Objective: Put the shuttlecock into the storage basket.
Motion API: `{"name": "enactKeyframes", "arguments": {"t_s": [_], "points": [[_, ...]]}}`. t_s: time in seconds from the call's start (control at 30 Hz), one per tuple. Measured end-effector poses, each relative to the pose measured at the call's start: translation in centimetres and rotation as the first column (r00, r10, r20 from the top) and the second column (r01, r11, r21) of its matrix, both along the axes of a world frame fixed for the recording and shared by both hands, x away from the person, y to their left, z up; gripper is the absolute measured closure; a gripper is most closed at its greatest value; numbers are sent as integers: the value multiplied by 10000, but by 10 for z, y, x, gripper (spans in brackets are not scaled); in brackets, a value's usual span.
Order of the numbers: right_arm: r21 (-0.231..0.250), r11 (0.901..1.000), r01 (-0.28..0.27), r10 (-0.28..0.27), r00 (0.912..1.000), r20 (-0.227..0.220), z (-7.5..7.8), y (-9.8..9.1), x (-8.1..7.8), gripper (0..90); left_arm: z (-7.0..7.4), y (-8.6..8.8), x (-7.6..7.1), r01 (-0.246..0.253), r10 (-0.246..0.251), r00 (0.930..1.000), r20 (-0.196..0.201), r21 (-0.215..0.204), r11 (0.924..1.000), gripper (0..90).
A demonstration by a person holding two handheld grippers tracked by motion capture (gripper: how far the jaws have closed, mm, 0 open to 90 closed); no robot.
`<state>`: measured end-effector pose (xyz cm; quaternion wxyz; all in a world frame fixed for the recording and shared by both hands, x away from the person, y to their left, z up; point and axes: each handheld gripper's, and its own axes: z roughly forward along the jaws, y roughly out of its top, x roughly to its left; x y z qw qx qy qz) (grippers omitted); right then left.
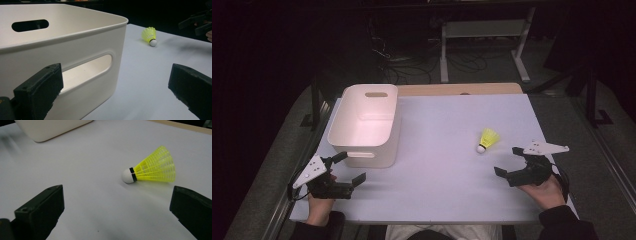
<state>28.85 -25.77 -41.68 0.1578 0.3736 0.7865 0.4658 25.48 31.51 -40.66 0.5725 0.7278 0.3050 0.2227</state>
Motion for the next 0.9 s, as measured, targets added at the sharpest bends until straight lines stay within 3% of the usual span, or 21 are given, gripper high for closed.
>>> {"name": "enactKeyframes", "arguments": {"t_s": [0.9], "points": [[-298,9995,-59,54,9999,-149,13,-2,7,0,-1,0,-1,-32,33,10000,-53,97,9999,0]]}}
